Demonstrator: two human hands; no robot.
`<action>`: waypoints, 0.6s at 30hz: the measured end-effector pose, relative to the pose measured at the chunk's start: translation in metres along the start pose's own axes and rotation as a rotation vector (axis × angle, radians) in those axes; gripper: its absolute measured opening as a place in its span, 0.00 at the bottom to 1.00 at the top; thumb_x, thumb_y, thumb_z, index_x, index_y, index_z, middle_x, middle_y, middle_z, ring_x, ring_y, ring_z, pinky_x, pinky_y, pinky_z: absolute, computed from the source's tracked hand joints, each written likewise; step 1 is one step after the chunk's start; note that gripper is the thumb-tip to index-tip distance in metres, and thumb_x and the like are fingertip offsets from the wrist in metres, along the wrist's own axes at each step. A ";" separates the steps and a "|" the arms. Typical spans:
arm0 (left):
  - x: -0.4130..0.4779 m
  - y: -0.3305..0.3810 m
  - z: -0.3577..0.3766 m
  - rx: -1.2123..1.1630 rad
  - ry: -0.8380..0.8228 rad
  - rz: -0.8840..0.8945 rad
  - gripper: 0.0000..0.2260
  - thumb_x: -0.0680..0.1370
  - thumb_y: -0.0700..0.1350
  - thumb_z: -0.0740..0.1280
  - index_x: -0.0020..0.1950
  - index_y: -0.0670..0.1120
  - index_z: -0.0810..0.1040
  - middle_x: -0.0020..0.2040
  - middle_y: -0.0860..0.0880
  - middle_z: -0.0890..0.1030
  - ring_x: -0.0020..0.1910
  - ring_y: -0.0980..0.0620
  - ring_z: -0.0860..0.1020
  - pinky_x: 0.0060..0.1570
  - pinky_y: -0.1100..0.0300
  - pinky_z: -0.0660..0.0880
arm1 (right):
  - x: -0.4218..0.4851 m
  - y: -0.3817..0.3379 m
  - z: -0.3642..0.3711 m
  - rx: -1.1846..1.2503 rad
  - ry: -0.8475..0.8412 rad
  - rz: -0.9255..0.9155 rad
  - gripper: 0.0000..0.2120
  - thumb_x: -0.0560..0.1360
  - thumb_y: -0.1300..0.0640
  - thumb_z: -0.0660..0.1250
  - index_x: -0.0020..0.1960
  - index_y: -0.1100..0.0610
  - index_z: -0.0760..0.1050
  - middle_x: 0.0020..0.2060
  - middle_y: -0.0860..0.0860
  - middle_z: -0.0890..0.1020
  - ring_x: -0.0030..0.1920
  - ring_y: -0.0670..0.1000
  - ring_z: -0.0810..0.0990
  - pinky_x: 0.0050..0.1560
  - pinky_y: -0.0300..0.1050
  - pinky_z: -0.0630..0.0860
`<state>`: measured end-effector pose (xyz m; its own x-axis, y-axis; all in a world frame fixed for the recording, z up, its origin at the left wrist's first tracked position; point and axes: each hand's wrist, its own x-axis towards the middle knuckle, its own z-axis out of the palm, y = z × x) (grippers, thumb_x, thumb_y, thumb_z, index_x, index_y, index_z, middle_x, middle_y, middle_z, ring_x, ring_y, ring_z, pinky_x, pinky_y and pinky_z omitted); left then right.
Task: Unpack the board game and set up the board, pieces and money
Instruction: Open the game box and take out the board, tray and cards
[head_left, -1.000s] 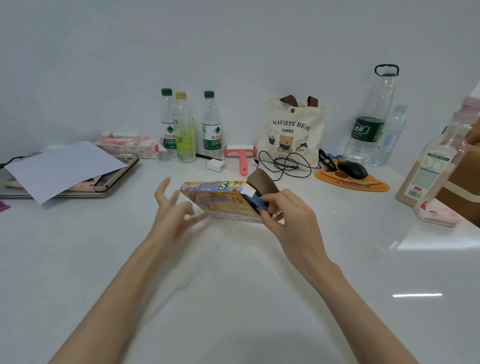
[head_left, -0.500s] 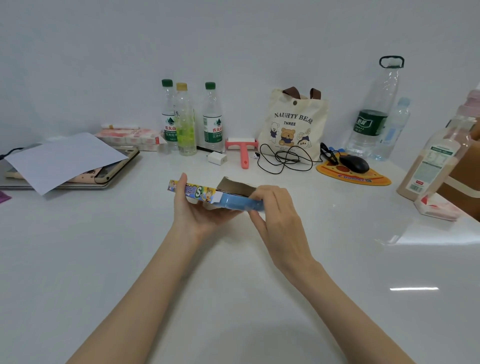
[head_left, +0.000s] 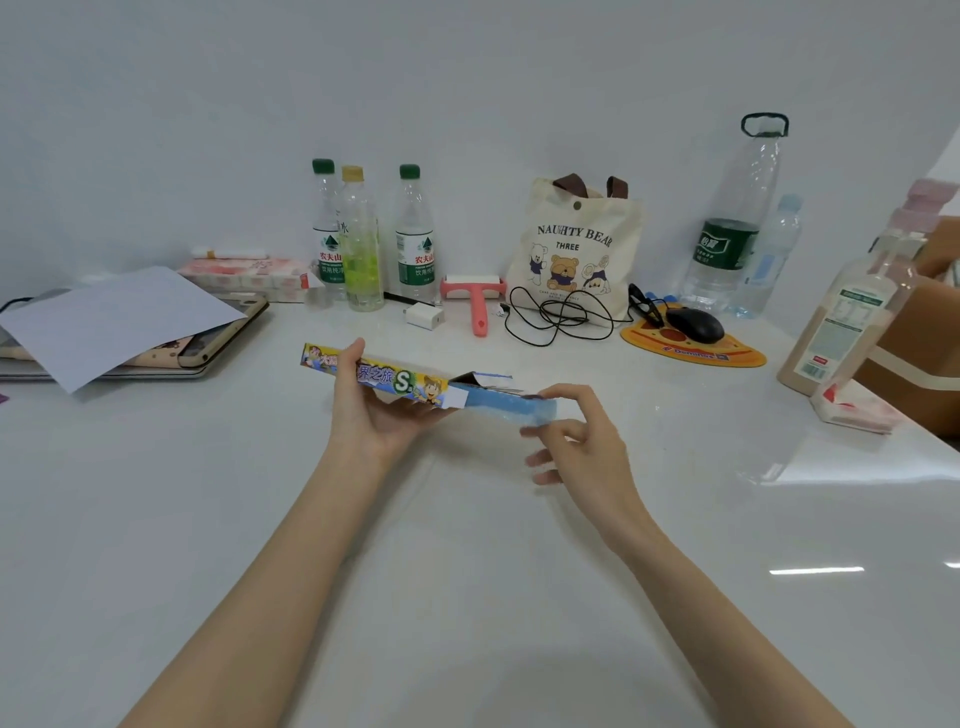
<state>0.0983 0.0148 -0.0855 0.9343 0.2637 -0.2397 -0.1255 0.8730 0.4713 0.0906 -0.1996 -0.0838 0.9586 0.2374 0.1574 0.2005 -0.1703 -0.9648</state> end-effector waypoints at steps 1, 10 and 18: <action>-0.001 -0.001 0.000 0.012 -0.007 0.006 0.18 0.74 0.55 0.66 0.58 0.45 0.74 0.54 0.42 0.78 0.55 0.40 0.79 0.55 0.37 0.74 | 0.000 -0.002 0.001 0.124 -0.028 0.100 0.14 0.78 0.66 0.57 0.56 0.49 0.73 0.46 0.53 0.84 0.41 0.52 0.84 0.39 0.49 0.83; -0.001 -0.009 0.004 0.071 0.141 0.017 0.10 0.79 0.43 0.66 0.59 0.43 0.76 0.52 0.43 0.82 0.50 0.44 0.80 0.61 0.44 0.73 | 0.014 0.007 0.002 0.570 0.061 0.458 0.15 0.74 0.65 0.70 0.51 0.54 0.66 0.51 0.59 0.84 0.50 0.59 0.84 0.38 0.47 0.82; -0.002 0.010 0.008 -0.017 0.208 0.087 0.12 0.79 0.46 0.67 0.60 0.43 0.74 0.62 0.43 0.79 0.47 0.47 0.81 0.42 0.48 0.76 | 0.018 0.010 -0.021 0.587 0.169 0.489 0.18 0.76 0.68 0.66 0.60 0.53 0.67 0.50 0.56 0.82 0.44 0.54 0.82 0.42 0.49 0.80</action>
<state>0.0977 0.0199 -0.0729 0.8311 0.4160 -0.3690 -0.2102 0.8494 0.4841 0.1143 -0.2168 -0.0867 0.9377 0.1086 -0.3299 -0.3471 0.3271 -0.8789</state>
